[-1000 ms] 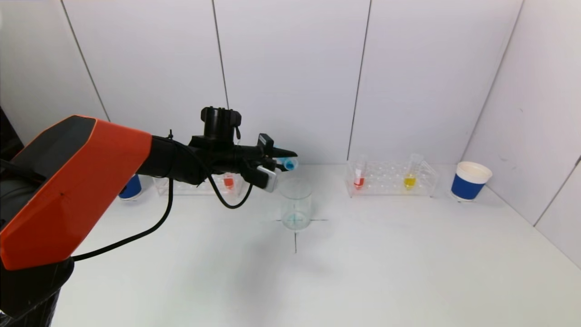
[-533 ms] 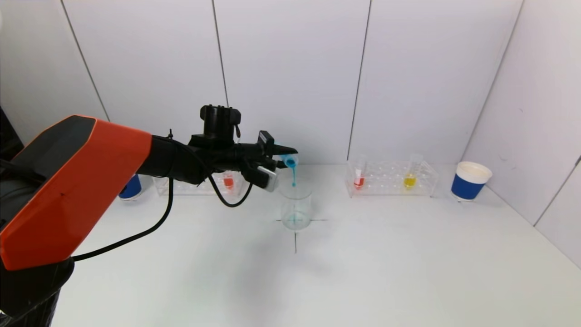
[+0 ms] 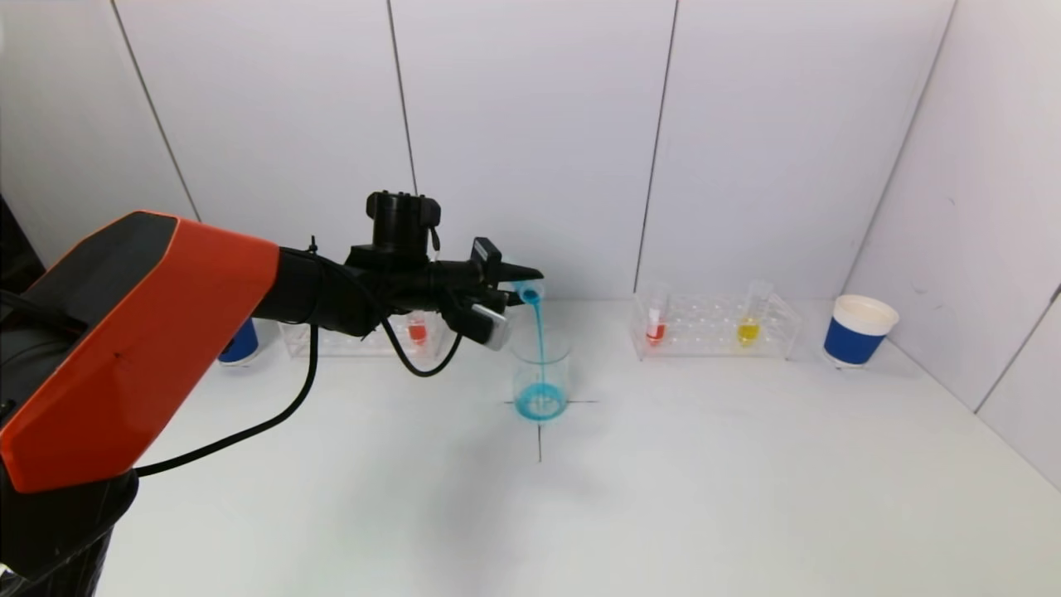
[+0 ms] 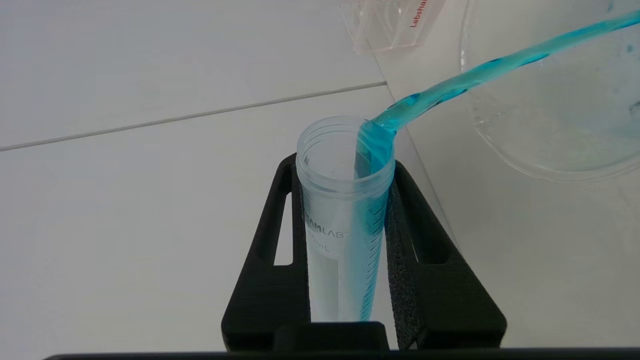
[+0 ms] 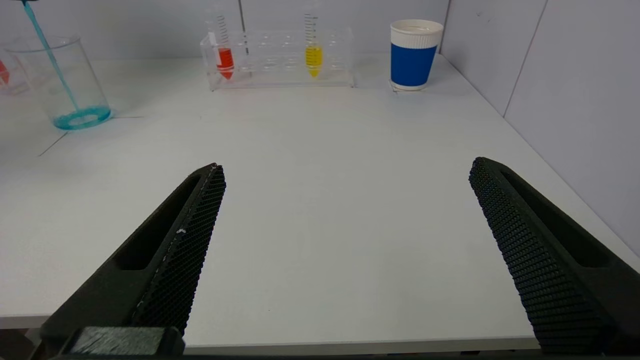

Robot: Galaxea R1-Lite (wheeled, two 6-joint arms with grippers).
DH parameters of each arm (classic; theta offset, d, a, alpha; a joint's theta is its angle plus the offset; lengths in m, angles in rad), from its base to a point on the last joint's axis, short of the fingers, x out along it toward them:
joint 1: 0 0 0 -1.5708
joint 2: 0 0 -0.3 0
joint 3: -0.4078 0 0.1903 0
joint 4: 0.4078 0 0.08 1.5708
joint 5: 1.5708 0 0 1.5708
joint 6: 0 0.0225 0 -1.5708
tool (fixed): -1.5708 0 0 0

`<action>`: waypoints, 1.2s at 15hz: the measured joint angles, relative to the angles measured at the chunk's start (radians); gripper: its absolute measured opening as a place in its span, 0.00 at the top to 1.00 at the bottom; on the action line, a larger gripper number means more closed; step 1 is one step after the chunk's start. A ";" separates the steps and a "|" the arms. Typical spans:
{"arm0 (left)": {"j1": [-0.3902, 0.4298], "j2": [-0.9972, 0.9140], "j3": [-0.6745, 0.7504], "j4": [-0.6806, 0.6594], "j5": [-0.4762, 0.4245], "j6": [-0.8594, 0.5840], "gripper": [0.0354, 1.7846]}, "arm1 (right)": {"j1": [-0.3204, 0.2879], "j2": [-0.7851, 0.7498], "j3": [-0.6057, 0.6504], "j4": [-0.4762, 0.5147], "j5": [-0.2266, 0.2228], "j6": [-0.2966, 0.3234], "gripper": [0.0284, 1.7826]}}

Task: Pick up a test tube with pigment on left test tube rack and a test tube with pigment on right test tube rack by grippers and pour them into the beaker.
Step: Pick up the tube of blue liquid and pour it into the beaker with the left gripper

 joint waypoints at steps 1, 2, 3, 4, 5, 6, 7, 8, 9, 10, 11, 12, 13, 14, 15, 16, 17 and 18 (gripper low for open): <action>0.000 0.000 -0.003 0.016 0.007 0.001 0.76 | 0.000 0.000 0.000 0.000 0.000 0.000 0.00; -0.002 0.000 -0.010 0.024 0.014 0.001 0.76 | 0.000 0.000 0.000 0.000 0.000 0.000 0.00; -0.004 0.000 -0.020 0.037 0.021 0.007 0.76 | 0.000 0.000 0.000 0.000 0.000 0.000 0.00; -0.006 0.000 -0.029 0.055 0.028 0.018 0.76 | 0.000 0.000 0.000 0.000 0.000 0.000 0.00; -0.007 0.000 -0.037 0.074 0.031 0.035 0.76 | 0.000 0.000 0.000 0.000 0.000 0.000 0.00; -0.007 0.000 -0.045 0.089 0.035 0.055 0.76 | 0.000 0.000 0.000 0.000 0.000 0.000 0.00; -0.009 0.000 -0.049 0.092 0.038 0.061 0.76 | 0.000 0.000 0.000 0.000 0.000 0.000 0.00; -0.011 0.000 -0.051 0.095 0.042 0.062 0.76 | 0.000 0.000 0.000 0.000 0.000 0.000 0.00; -0.014 -0.001 -0.054 0.104 0.047 0.067 0.76 | 0.000 0.000 0.000 0.000 0.000 0.000 0.00; -0.017 -0.002 -0.058 0.131 0.057 0.080 0.76 | 0.000 0.000 0.000 0.000 0.000 0.000 0.00; -0.019 -0.004 -0.067 0.158 0.067 0.098 0.76 | 0.000 0.000 0.000 0.000 0.000 0.000 0.00; -0.021 -0.005 -0.078 0.179 0.074 0.107 0.76 | 0.000 0.000 0.000 0.000 0.000 0.000 0.00; -0.023 -0.006 -0.087 0.190 0.079 0.110 0.76 | 0.000 0.000 0.000 0.000 0.000 0.000 0.00; -0.026 -0.006 -0.094 0.202 0.086 0.115 0.76 | 0.000 0.000 0.000 0.000 0.000 0.000 0.00; -0.028 -0.006 -0.104 0.213 0.094 0.130 0.76 | 0.000 0.000 0.000 0.000 0.000 0.000 0.00; -0.028 -0.006 -0.113 0.225 0.099 0.149 0.76 | 0.000 0.000 0.000 0.000 0.000 0.000 0.00; -0.028 -0.006 -0.117 0.235 0.102 0.161 0.76 | 0.000 0.000 0.000 0.000 0.000 0.000 0.00; -0.029 -0.006 -0.119 0.239 0.103 0.171 0.76 | 0.000 0.000 0.000 0.000 0.000 0.000 0.00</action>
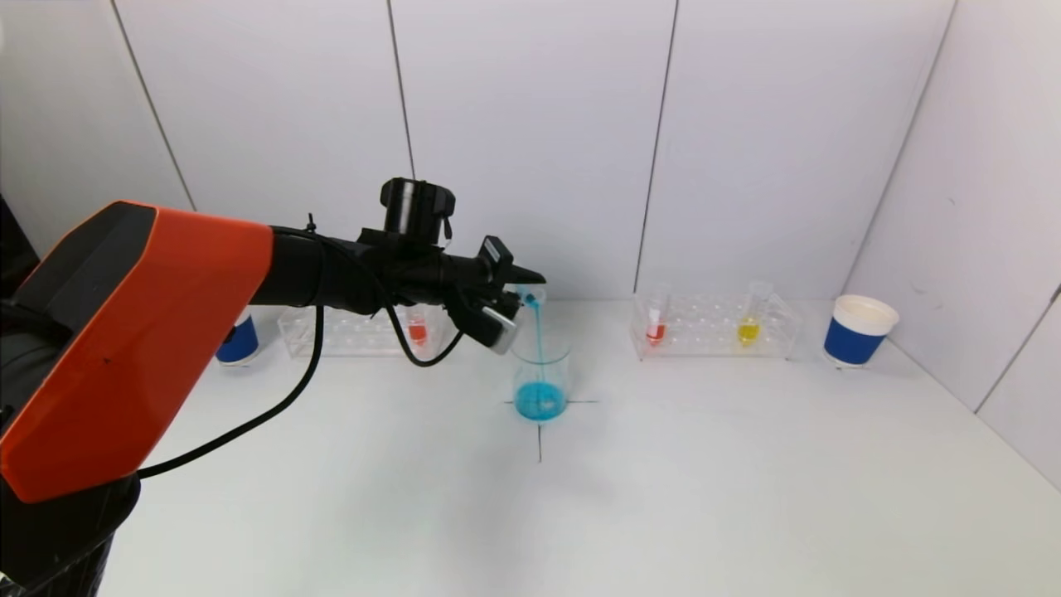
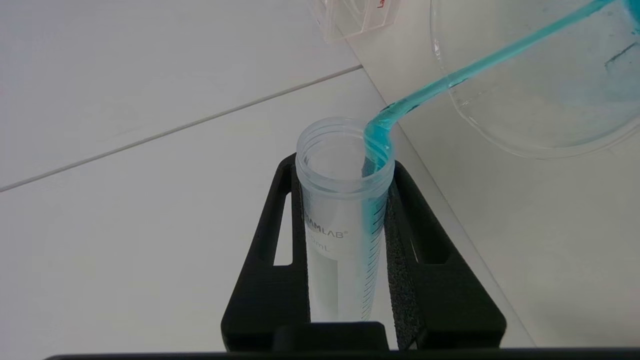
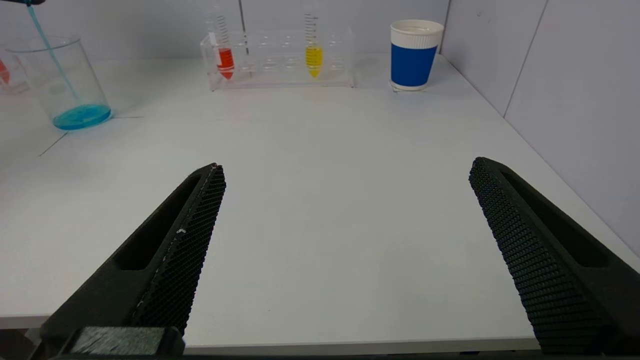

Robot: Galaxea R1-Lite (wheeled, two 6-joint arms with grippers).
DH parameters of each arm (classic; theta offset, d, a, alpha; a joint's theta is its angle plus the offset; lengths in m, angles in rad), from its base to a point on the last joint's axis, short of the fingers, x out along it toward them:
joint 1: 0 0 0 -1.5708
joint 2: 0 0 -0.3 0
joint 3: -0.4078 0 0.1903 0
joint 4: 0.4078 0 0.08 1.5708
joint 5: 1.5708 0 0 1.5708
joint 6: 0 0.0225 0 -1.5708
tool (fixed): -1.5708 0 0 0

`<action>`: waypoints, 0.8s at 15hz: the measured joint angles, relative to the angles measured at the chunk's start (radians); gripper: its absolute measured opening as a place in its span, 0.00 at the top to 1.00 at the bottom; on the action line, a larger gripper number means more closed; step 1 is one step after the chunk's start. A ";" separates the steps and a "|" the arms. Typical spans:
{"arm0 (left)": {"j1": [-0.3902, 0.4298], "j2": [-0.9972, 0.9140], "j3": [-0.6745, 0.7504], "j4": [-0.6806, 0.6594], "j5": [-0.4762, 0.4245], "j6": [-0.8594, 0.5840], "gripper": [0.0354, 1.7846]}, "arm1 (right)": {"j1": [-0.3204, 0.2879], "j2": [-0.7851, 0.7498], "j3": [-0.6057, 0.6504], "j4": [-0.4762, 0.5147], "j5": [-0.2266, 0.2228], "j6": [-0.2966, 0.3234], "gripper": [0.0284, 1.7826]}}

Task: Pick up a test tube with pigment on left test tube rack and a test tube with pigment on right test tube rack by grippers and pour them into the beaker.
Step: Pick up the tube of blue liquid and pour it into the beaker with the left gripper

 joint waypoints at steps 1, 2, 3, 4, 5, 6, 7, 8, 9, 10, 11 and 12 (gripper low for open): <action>-0.001 0.000 -0.001 0.004 0.004 0.009 0.76 | 0.000 0.000 0.000 0.000 0.000 0.000 0.00; -0.002 -0.001 -0.002 0.013 0.014 0.019 0.76 | 0.000 0.000 0.000 0.000 0.000 0.000 0.00; -0.002 -0.001 -0.002 0.018 0.018 0.025 0.76 | 0.000 0.000 0.000 0.000 0.000 0.000 0.00; -0.001 -0.002 -0.003 0.028 0.022 0.030 0.76 | 0.000 0.000 0.000 0.000 0.000 0.000 0.00; -0.001 -0.006 -0.003 0.041 0.037 0.039 0.76 | 0.000 0.000 0.000 0.000 0.000 0.000 0.00; -0.003 -0.009 -0.003 0.055 0.047 0.045 0.76 | 0.000 0.000 0.000 0.000 0.000 0.000 0.00; -0.003 -0.012 -0.007 0.061 0.048 0.049 0.76 | 0.000 0.000 0.000 0.000 0.000 0.000 0.00; -0.005 -0.014 -0.010 0.063 0.048 0.050 0.76 | 0.000 0.000 0.000 0.000 0.000 0.000 0.00; -0.006 -0.015 -0.011 0.064 0.049 0.051 0.76 | 0.000 0.000 0.000 0.000 0.000 0.000 0.00; -0.007 -0.016 -0.012 0.070 0.049 0.052 0.76 | 0.000 0.000 0.000 0.000 0.000 0.000 0.00; -0.007 -0.018 -0.013 0.073 0.049 0.054 0.76 | 0.000 0.000 0.000 0.000 0.000 0.000 0.00; -0.007 -0.021 -0.013 0.075 0.050 0.057 0.76 | 0.000 0.000 0.000 0.000 0.000 0.000 0.00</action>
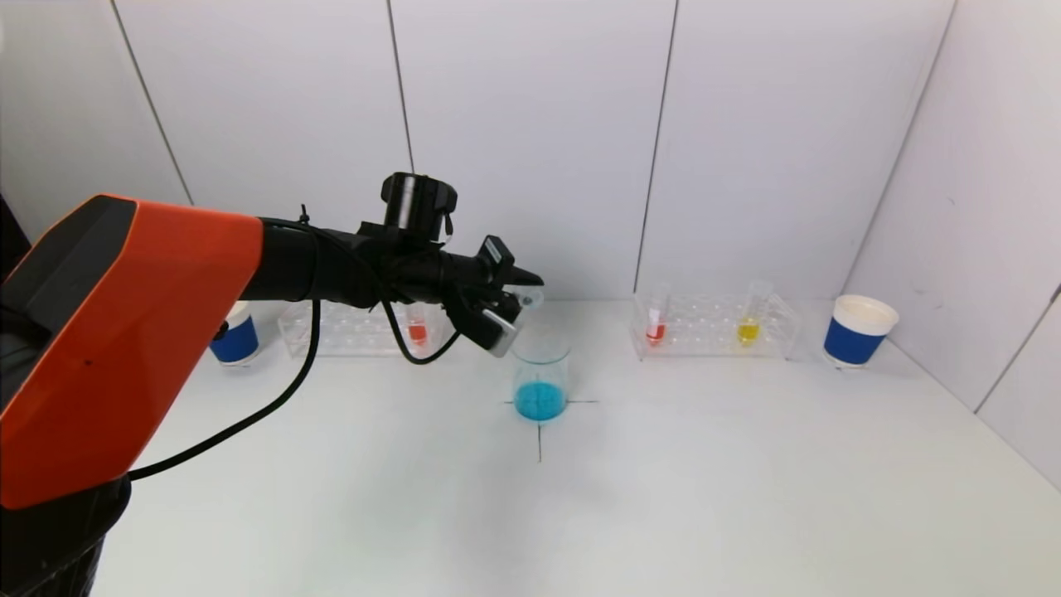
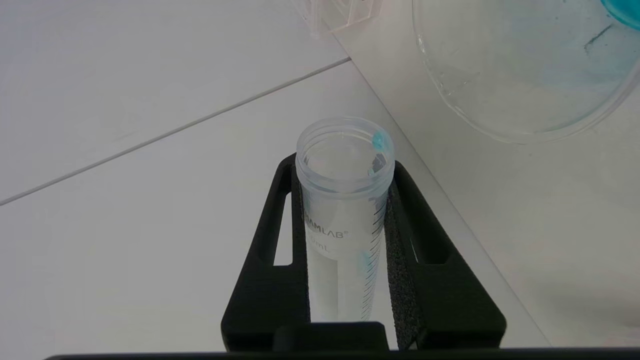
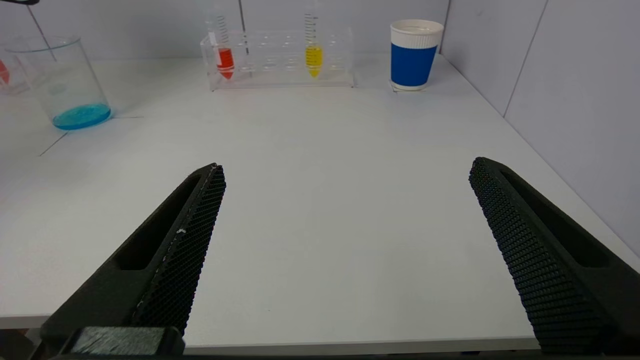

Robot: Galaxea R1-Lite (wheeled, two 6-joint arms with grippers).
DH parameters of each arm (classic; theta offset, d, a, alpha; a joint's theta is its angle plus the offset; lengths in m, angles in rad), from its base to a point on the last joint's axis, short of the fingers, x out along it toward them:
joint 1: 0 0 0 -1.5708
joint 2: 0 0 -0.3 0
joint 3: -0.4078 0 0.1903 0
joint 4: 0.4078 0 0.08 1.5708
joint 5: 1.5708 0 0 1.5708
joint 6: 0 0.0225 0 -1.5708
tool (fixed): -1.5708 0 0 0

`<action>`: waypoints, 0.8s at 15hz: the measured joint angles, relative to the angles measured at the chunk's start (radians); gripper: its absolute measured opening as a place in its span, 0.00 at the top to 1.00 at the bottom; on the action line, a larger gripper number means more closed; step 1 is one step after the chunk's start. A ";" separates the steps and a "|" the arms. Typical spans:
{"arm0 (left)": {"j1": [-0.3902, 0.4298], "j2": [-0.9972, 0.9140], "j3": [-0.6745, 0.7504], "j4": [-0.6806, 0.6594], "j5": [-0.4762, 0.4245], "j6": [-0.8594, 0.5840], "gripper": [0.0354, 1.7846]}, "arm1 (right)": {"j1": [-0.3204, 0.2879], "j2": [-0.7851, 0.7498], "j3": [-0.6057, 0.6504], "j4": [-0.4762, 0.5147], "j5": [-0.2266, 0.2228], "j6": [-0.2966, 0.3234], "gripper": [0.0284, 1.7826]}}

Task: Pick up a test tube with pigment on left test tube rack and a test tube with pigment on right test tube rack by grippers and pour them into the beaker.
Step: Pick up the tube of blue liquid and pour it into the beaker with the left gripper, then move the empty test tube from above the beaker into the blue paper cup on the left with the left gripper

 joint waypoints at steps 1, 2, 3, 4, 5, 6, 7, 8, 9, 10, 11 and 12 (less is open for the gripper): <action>-0.002 -0.002 0.000 0.001 0.001 0.002 0.76 | 0.000 0.000 0.000 0.000 0.000 0.000 0.00; -0.002 -0.004 -0.001 0.003 0.002 0.007 0.76 | 0.000 0.000 0.000 0.000 0.000 0.000 0.00; -0.003 -0.007 -0.001 0.012 0.007 0.014 0.76 | 0.000 0.000 0.000 0.000 0.000 0.000 0.00; -0.004 -0.010 -0.002 0.024 0.011 0.019 0.76 | 0.000 0.000 0.000 0.000 0.000 0.000 0.00; -0.005 -0.011 -0.004 0.026 0.012 0.021 0.76 | 0.000 0.000 0.000 0.000 0.000 0.000 0.00; -0.007 -0.013 -0.006 0.027 0.012 0.021 0.76 | 0.000 0.000 0.000 0.000 0.000 0.000 0.00; -0.008 -0.014 -0.007 0.027 0.013 0.023 0.76 | 0.000 0.000 0.000 0.000 0.000 0.000 0.00; -0.009 -0.014 -0.007 0.029 0.014 0.026 0.76 | 0.000 0.000 0.000 0.000 0.000 0.000 0.00; -0.009 -0.014 -0.008 0.030 0.018 0.033 0.76 | 0.000 0.000 0.000 0.000 0.000 0.000 0.00; -0.009 -0.014 -0.008 0.030 0.019 0.037 0.76 | 0.000 0.000 0.000 0.000 0.000 0.000 0.00; -0.009 -0.014 -0.008 0.030 0.019 0.037 0.76 | 0.000 0.000 0.000 0.000 0.000 0.000 0.00; -0.009 -0.014 -0.008 0.030 0.019 0.037 0.76 | 0.000 0.000 0.000 0.000 0.000 0.000 0.00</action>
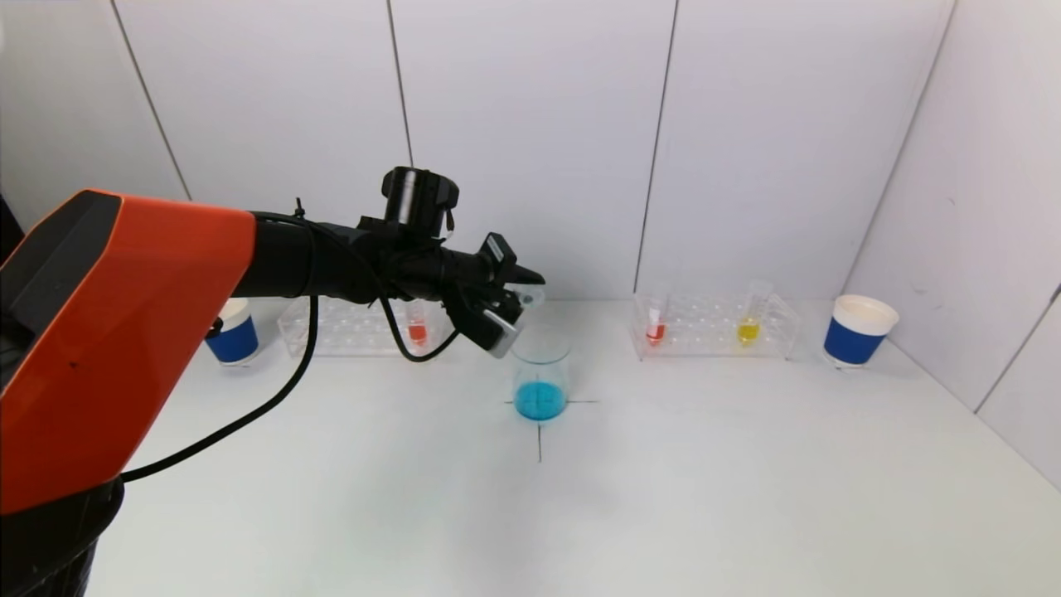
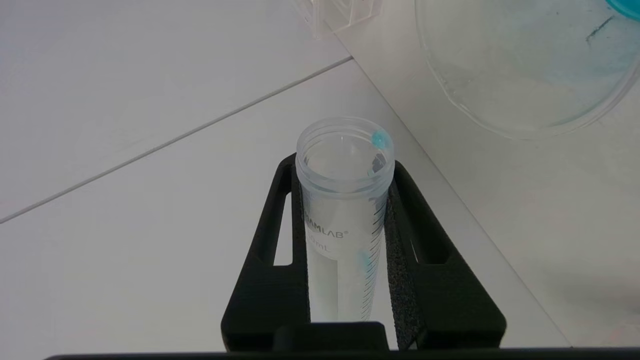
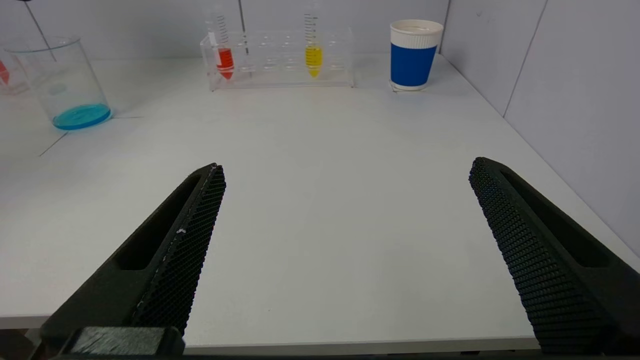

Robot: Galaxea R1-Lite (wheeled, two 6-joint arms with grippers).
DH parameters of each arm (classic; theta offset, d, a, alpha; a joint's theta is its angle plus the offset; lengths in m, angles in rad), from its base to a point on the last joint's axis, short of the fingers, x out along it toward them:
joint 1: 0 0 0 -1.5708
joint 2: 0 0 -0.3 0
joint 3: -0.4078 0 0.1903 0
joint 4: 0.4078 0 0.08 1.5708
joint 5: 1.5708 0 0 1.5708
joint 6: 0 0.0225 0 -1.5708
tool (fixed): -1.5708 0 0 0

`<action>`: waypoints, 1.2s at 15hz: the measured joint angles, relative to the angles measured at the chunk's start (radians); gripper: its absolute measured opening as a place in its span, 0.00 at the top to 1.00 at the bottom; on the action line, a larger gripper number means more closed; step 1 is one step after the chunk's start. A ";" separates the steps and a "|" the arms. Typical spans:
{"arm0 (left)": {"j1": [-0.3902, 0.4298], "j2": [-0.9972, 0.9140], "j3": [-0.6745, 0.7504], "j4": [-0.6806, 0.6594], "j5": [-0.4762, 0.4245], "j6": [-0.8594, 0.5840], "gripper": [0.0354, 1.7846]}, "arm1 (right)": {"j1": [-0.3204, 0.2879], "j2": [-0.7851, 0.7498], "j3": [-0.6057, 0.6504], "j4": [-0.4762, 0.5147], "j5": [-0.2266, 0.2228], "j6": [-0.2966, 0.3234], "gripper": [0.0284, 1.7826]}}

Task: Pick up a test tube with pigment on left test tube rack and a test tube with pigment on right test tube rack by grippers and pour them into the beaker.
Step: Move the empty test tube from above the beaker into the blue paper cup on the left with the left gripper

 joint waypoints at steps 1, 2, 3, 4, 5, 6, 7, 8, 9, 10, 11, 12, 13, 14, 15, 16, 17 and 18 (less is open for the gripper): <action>0.000 0.000 0.000 -0.001 0.000 0.000 0.76 | 0.000 0.000 0.000 0.000 0.000 0.000 0.00; 0.000 0.000 0.001 -0.001 0.000 0.000 0.76 | 0.000 0.000 0.000 0.000 0.000 0.000 0.00; 0.000 0.000 0.001 -0.002 0.000 0.000 0.76 | 0.000 0.000 0.000 0.000 0.000 0.000 0.00; 0.001 0.000 0.001 -0.003 0.000 0.000 0.76 | 0.000 0.000 0.000 0.000 0.000 0.000 0.00; 0.001 0.001 0.002 -0.007 0.000 -0.003 0.76 | 0.000 0.000 0.000 0.000 0.000 0.000 0.00; 0.001 0.000 0.005 -0.009 0.000 -0.006 0.76 | 0.000 0.000 0.000 0.000 0.000 0.000 0.00; 0.001 -0.001 0.011 -0.010 -0.004 -0.008 0.76 | 0.000 0.000 0.000 0.000 0.000 0.000 0.00; 0.002 -0.004 0.016 -0.012 -0.005 -0.010 0.76 | 0.000 0.000 0.000 0.000 0.000 0.000 0.00; 0.003 -0.013 0.019 -0.011 -0.005 -0.017 0.76 | 0.000 0.000 0.000 0.000 0.000 0.000 0.00; 0.003 -0.023 0.021 -0.011 -0.005 -0.044 0.76 | 0.000 0.000 0.000 0.000 0.000 0.000 0.00; 0.003 -0.033 0.025 -0.012 -0.004 -0.087 0.76 | 0.000 0.000 0.000 0.000 0.000 0.000 0.00; 0.003 -0.046 0.033 -0.021 -0.003 -0.153 0.76 | 0.000 0.000 0.000 0.000 0.000 0.000 0.00; 0.005 -0.060 0.039 -0.045 0.000 -0.221 0.76 | 0.000 0.000 0.000 0.000 0.000 0.000 0.00; 0.007 -0.074 0.047 -0.086 0.002 -0.288 0.76 | 0.000 0.000 0.000 0.000 0.000 0.000 0.00; 0.011 -0.089 0.055 -0.133 0.004 -0.356 0.76 | 0.000 0.000 0.000 0.000 0.000 0.000 0.00; 0.017 -0.104 0.063 -0.183 0.008 -0.410 0.76 | 0.000 0.000 0.000 0.000 0.000 0.000 0.00; 0.024 -0.118 0.070 -0.220 0.017 -0.442 0.76 | 0.000 0.000 0.000 0.000 0.000 0.000 0.00; 0.031 -0.137 0.083 -0.250 0.036 -0.476 0.76 | 0.000 0.000 0.000 0.000 0.000 0.000 0.00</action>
